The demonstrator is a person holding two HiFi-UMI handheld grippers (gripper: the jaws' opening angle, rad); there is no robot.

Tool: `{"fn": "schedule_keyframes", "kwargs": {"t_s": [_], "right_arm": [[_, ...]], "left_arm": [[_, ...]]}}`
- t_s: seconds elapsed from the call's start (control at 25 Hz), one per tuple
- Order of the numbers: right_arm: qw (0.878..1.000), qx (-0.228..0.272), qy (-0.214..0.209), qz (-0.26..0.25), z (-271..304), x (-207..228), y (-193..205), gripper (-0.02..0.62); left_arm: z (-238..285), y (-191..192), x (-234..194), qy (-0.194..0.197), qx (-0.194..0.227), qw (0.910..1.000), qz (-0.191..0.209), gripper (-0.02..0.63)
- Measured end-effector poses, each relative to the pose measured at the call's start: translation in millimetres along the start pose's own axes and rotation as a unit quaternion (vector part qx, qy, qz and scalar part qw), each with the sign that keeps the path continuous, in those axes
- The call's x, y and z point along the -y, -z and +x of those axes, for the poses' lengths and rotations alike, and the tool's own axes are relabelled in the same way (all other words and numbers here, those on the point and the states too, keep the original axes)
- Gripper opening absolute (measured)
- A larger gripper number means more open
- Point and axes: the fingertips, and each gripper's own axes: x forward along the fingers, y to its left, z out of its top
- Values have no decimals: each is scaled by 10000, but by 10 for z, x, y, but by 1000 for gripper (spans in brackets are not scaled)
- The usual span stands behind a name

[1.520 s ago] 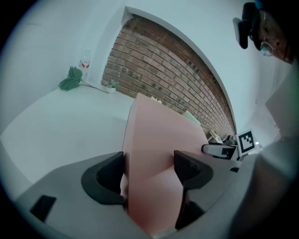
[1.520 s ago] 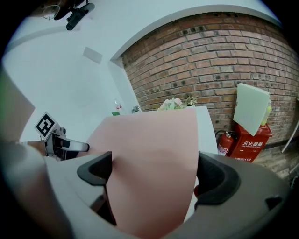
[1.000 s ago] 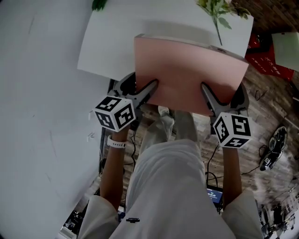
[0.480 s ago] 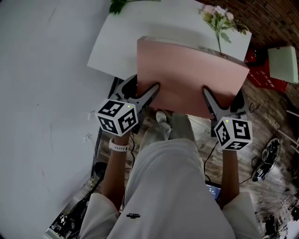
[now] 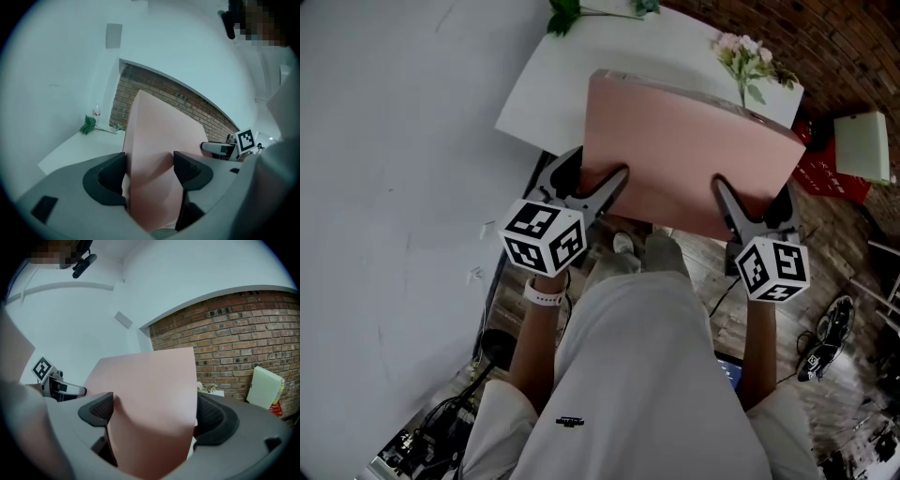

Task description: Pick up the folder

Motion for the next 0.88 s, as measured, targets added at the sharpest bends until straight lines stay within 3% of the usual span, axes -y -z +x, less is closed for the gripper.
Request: {"fn": "schedule_keyframes", "kwargs": {"t_s": [0.52,0.88], "right_arm": [[9988,434,-163,-170,-228,-129,-411,531],[9958,862,-290,70,-346,-150,-713,529]], "left_arm": [[-338,-324,200,-68,574,9982,166,325],[-530,-746,365,-88,1118,9920,581,314]]}}
